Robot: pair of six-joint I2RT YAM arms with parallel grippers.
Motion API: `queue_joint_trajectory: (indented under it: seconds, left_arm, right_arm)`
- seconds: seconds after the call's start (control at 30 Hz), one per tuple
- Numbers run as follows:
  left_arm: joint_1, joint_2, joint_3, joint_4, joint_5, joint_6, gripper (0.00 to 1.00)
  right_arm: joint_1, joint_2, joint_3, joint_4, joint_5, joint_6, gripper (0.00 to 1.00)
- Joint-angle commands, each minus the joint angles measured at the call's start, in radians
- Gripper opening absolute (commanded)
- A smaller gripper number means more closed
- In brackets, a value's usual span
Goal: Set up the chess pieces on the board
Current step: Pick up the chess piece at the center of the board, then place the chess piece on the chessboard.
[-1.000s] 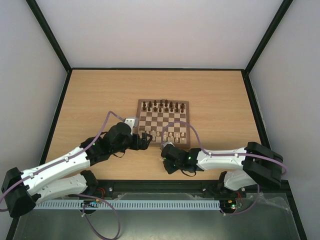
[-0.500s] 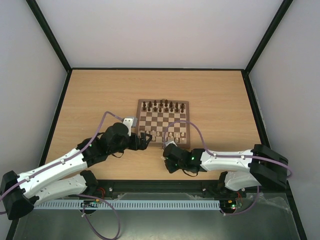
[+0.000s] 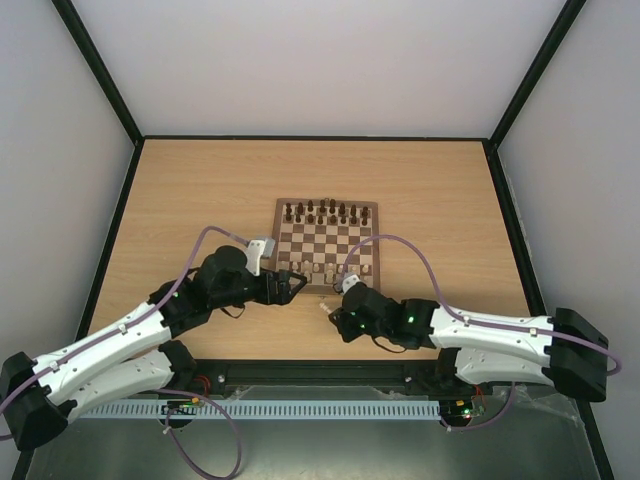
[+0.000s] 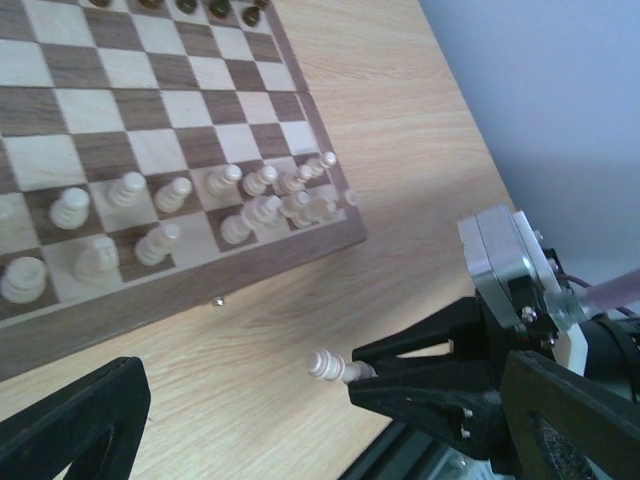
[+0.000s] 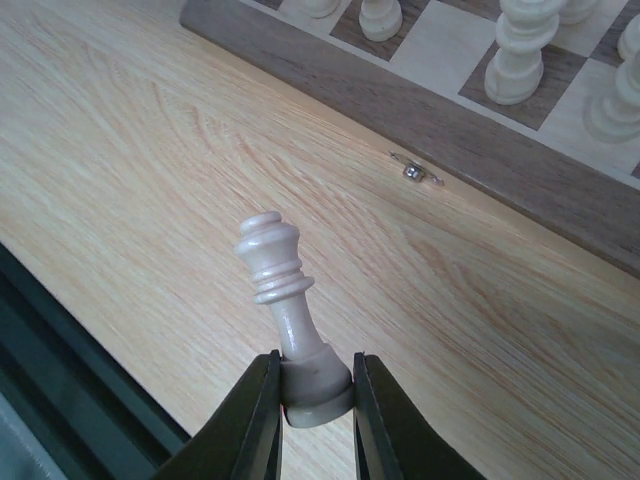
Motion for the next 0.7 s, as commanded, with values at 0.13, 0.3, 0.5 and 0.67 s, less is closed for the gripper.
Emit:
queue_joint_trajectory:
  seconds: [0.13,0.3,0.5,0.67]
  left_arm:
    - [0.025,0.014,-0.043,0.147,0.234,-0.019,0.99]
    - [0.028,0.01,-0.061,0.222,0.324,-0.039,0.99]
    - [0.028,0.027,-0.083,0.316,0.426,-0.07,0.99]
    - [0.027,0.038,-0.105,0.375,0.484,-0.096,0.99]
  right_arm:
    - [0.006,-0.131,-0.047,-0.037,-0.031,0.006,0.14]
    - [0.007,-0.173,-0.056,-0.036,-0.05,0.006,0.15]
    - [0.007,-0.213,-0.061,-0.03,-0.074,-0.03,0.15]
    - [0.007,-0.214,-0.062,-0.025,-0.084,-0.038,0.15]
